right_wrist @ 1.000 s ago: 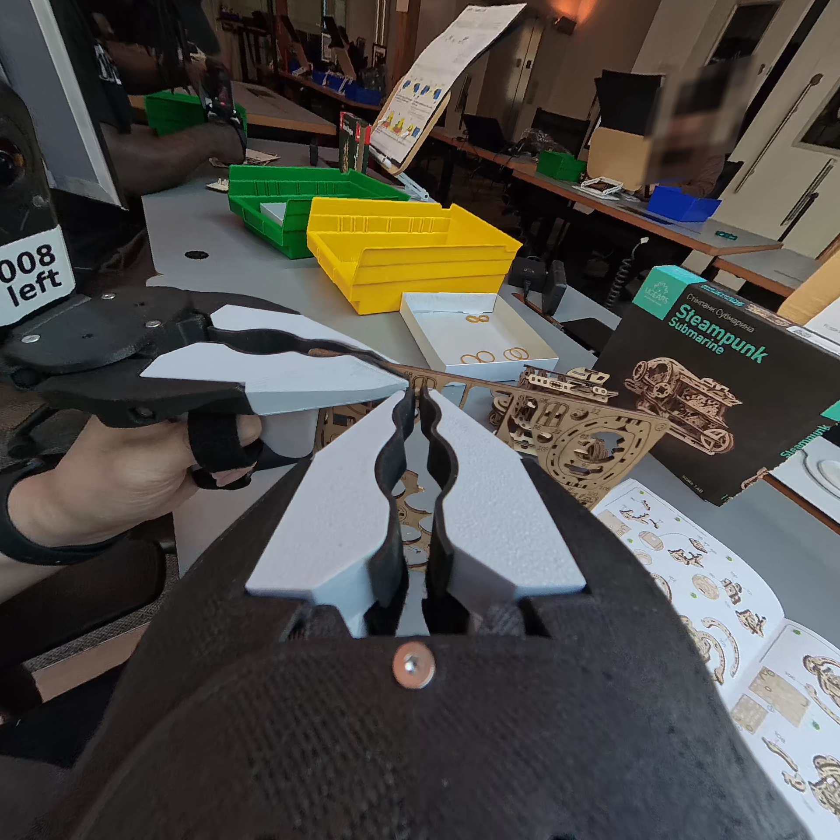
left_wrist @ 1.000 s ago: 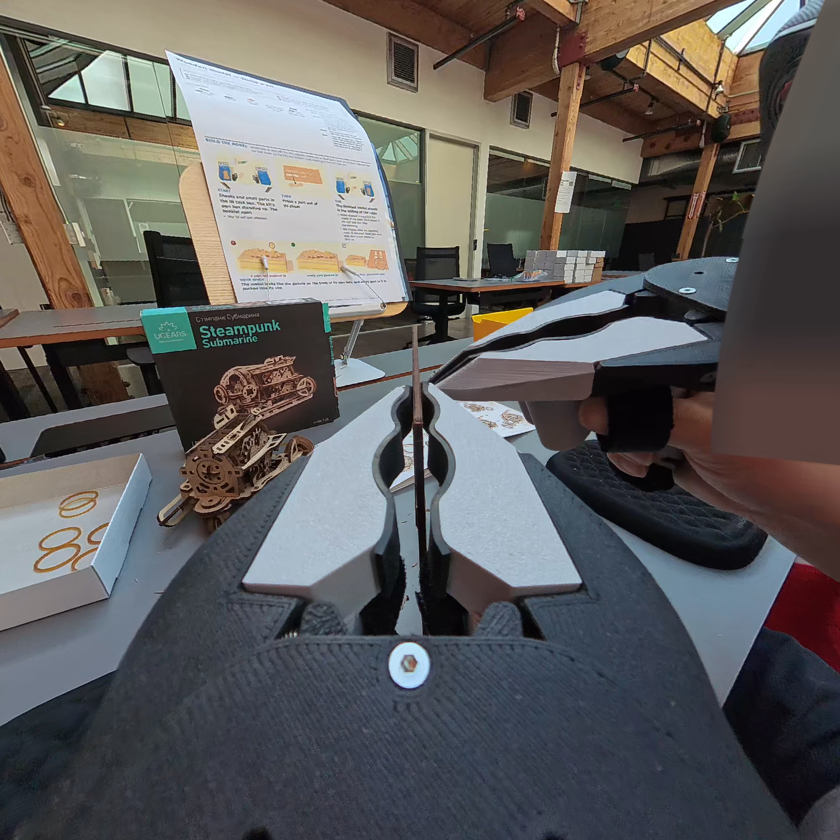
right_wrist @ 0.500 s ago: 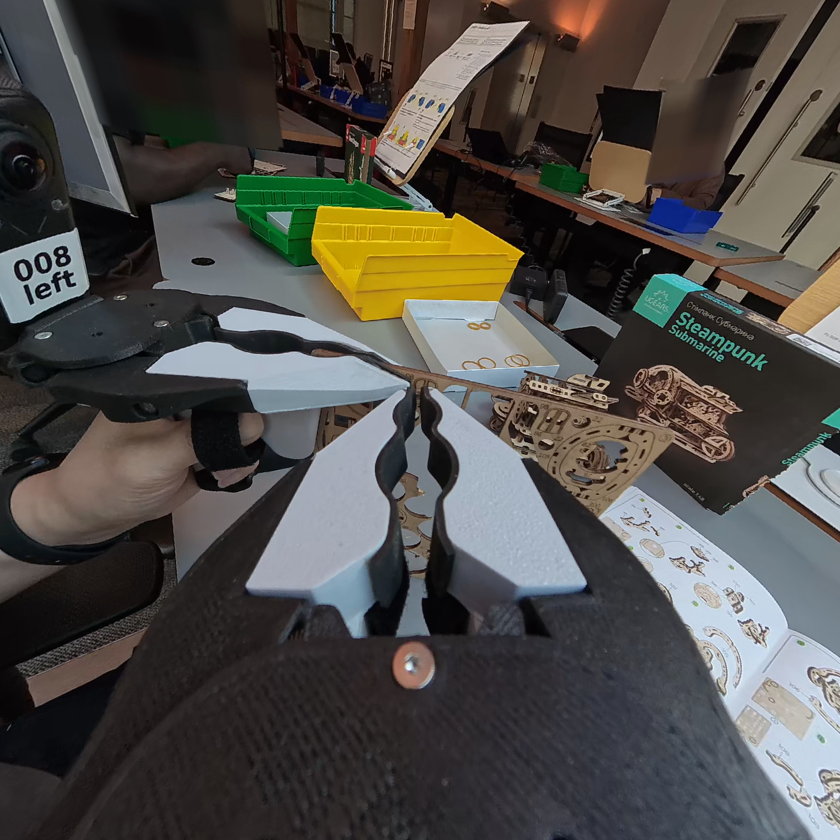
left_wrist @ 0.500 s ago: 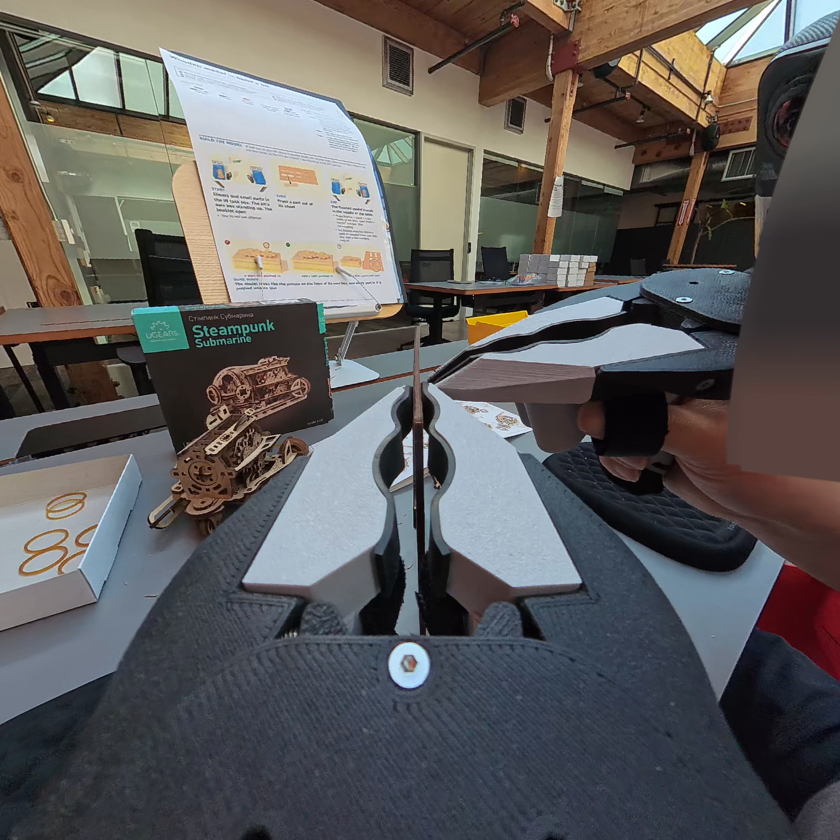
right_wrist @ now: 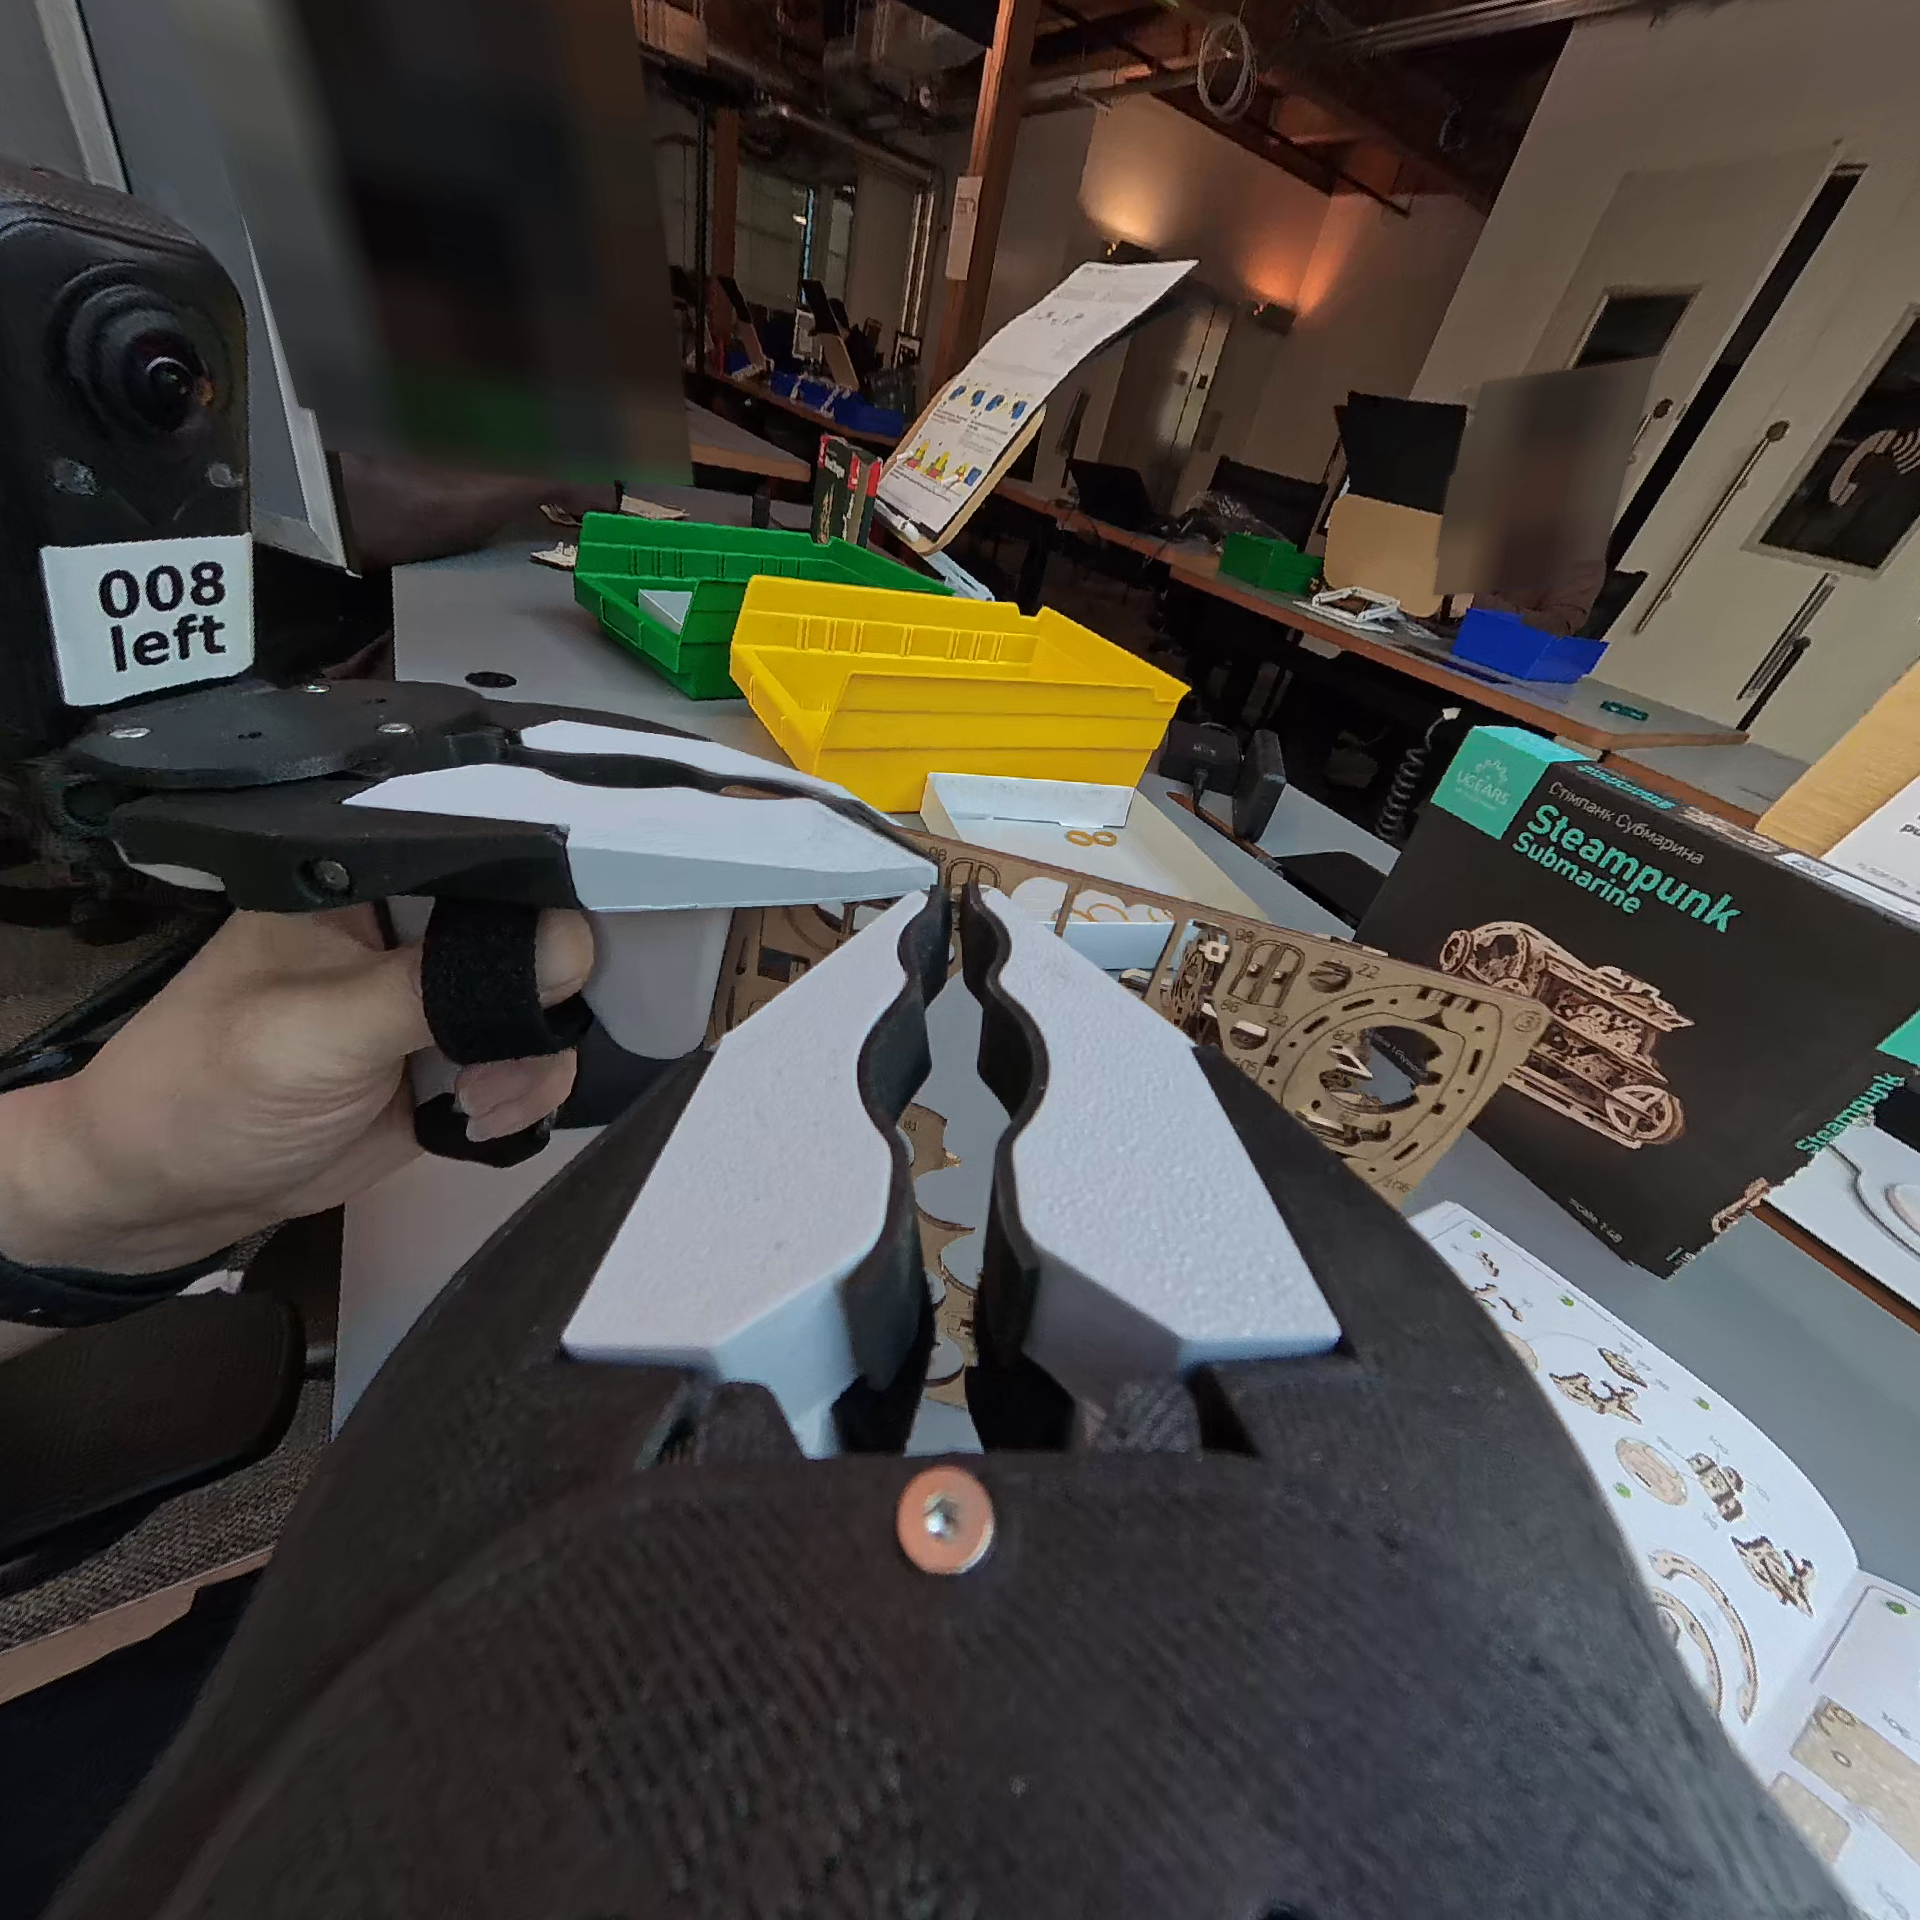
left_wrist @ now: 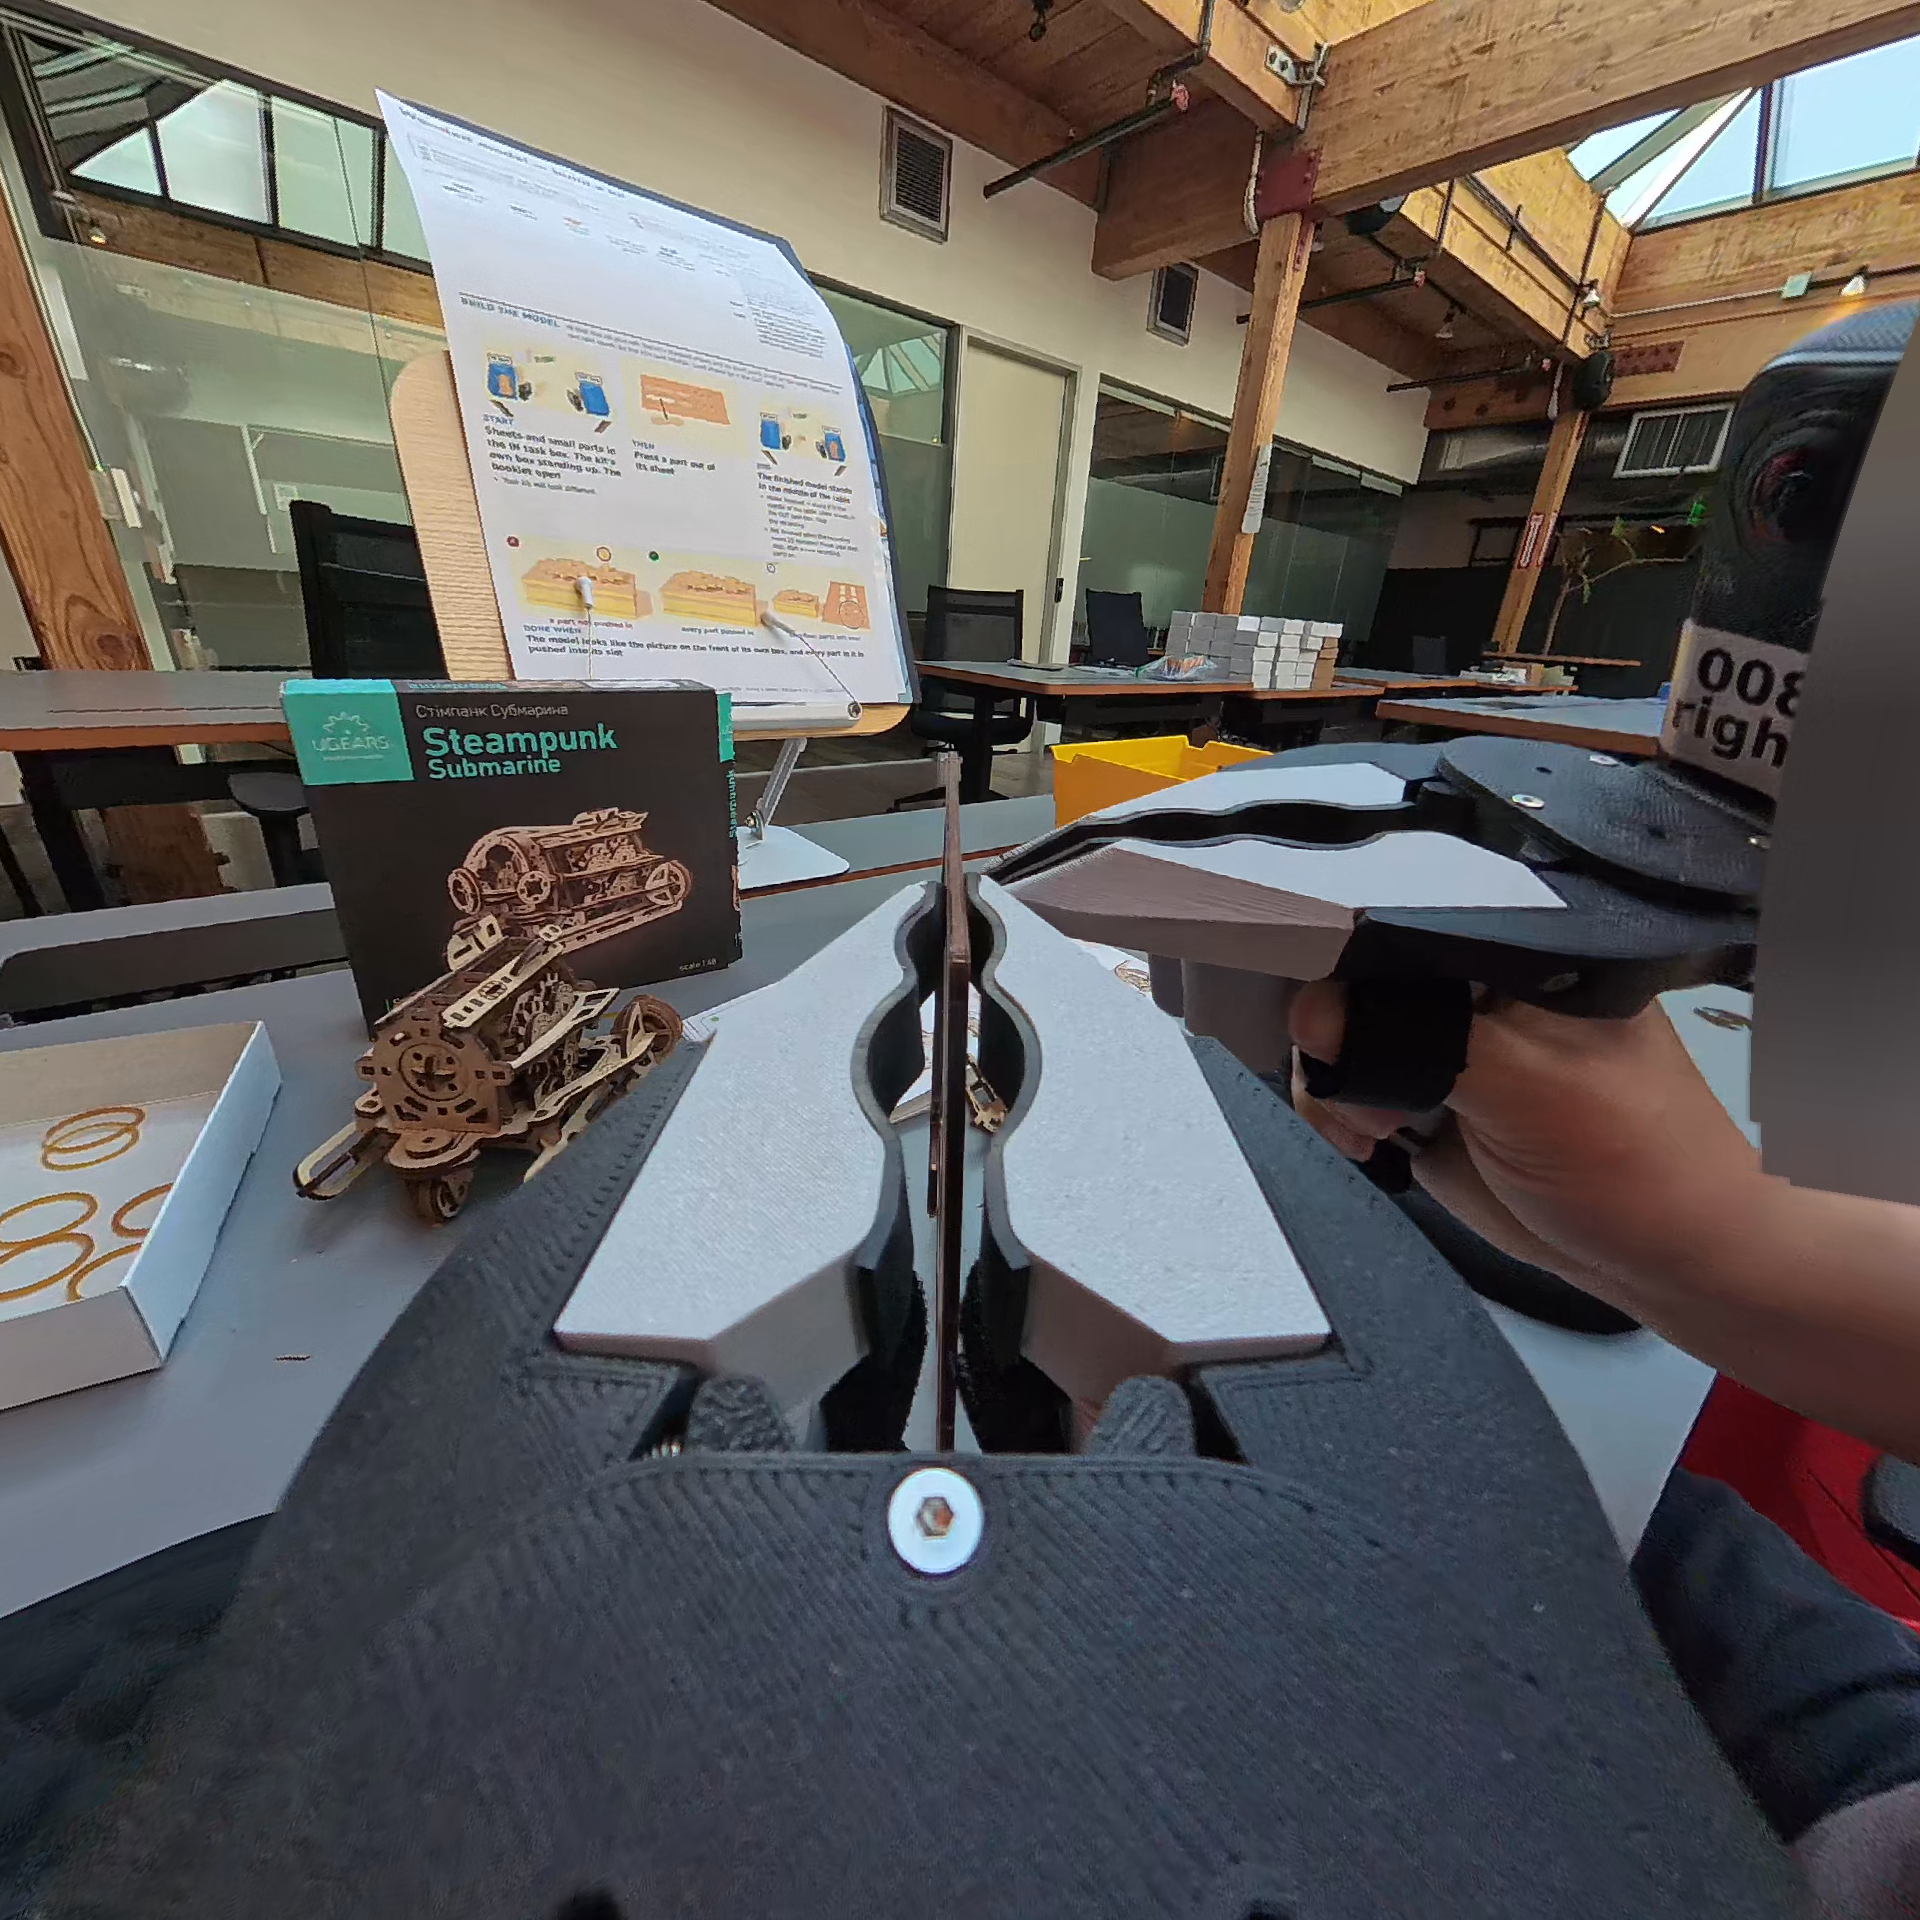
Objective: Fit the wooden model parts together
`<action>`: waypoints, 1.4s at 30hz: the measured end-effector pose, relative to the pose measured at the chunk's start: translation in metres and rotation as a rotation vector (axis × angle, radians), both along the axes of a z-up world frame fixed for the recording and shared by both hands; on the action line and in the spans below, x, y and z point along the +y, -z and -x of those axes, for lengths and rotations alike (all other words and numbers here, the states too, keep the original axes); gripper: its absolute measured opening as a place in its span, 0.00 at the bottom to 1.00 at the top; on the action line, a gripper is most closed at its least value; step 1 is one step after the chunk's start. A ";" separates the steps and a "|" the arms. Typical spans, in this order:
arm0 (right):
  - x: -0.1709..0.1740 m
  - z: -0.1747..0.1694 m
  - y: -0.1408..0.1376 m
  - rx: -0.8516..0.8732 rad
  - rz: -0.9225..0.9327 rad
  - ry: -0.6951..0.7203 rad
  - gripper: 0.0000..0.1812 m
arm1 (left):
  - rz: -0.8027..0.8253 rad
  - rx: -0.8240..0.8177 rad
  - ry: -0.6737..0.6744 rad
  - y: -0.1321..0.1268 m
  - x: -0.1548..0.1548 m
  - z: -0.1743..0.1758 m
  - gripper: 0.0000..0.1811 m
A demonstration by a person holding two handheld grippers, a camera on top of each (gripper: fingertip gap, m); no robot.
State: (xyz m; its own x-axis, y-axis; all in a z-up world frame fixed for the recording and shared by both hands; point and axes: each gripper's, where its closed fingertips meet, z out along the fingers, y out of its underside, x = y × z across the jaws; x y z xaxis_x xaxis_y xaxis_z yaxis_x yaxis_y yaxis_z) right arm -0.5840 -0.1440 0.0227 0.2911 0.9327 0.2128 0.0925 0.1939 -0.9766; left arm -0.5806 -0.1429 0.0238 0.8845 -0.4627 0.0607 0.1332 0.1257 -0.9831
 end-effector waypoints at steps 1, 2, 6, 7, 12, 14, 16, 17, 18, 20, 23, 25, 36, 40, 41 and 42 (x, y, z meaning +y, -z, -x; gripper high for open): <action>0.000 0.000 0.000 0.026 -0.005 -0.003 0.00 | 0.003 -0.016 0.006 0.000 0.000 0.000 0.00; 0.000 0.000 0.000 0.053 -0.010 -0.007 0.00 | 0.004 -0.027 0.011 0.000 0.000 0.000 0.00; 0.001 -0.002 0.001 0.136 0.002 -0.022 0.00 | 0.010 -0.045 0.017 0.000 0.001 -0.001 0.00; 0.001 -0.002 0.002 0.152 0.005 -0.027 0.00 | 0.008 -0.047 0.016 0.000 0.001 -0.001 0.00; 0.002 0.001 0.002 0.133 0.023 -0.037 0.00 | 0.005 -0.001 -0.006 0.001 0.002 0.002 0.00; 0.002 0.001 0.002 0.109 0.026 -0.043 0.00 | 0.004 0.010 -0.007 0.001 0.002 0.002 0.00; 0.002 0.001 0.002 0.095 0.038 -0.046 0.00 | 0.004 0.005 -0.001 0.001 0.002 0.002 0.00; 0.002 0.001 0.002 0.089 0.041 -0.048 0.00 | 0.004 0.004 -0.001 0.001 0.002 0.002 0.00; 0.002 0.001 0.002 0.083 0.041 -0.049 0.00 | 0.003 0.007 -0.002 0.001 0.002 0.001 0.00; 0.002 0.001 0.002 0.061 0.025 -0.057 0.00 | 0.000 0.018 -0.008 0.001 0.001 0.001 0.00; 0.002 0.002 0.002 0.034 0.040 -0.093 0.00 | -0.001 0.031 -0.022 0.001 0.002 0.001 0.00; 0.002 0.002 0.002 0.022 0.066 -0.111 0.00 | 0.000 0.031 -0.025 0.001 0.002 0.001 0.00; 0.002 0.003 0.002 0.012 0.018 -0.025 0.00 | 0.004 0.030 -0.029 0.001 0.001 0.002 0.00; 0.001 0.002 0.002 -0.009 0.079 -0.181 0.00 | 0.000 0.034 -0.024 0.001 0.001 0.000 0.00; 0.001 0.002 0.002 -0.024 0.066 -0.192 0.00 | 0.001 0.035 -0.023 0.001 0.001 0.001 0.00; 0.001 0.002 0.002 -0.033 0.055 -0.193 0.00 | 0.002 0.032 -0.022 0.001 0.001 0.001 0.00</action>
State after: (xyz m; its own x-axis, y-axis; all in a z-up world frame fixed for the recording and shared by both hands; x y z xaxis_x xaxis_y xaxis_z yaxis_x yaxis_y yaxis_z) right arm -0.5858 -0.1429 0.0204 0.0994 0.9811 0.1662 0.0909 0.1574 -0.9833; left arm -0.5813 -0.1418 0.0226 0.8959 -0.4431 0.0331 0.0988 0.1258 -0.9871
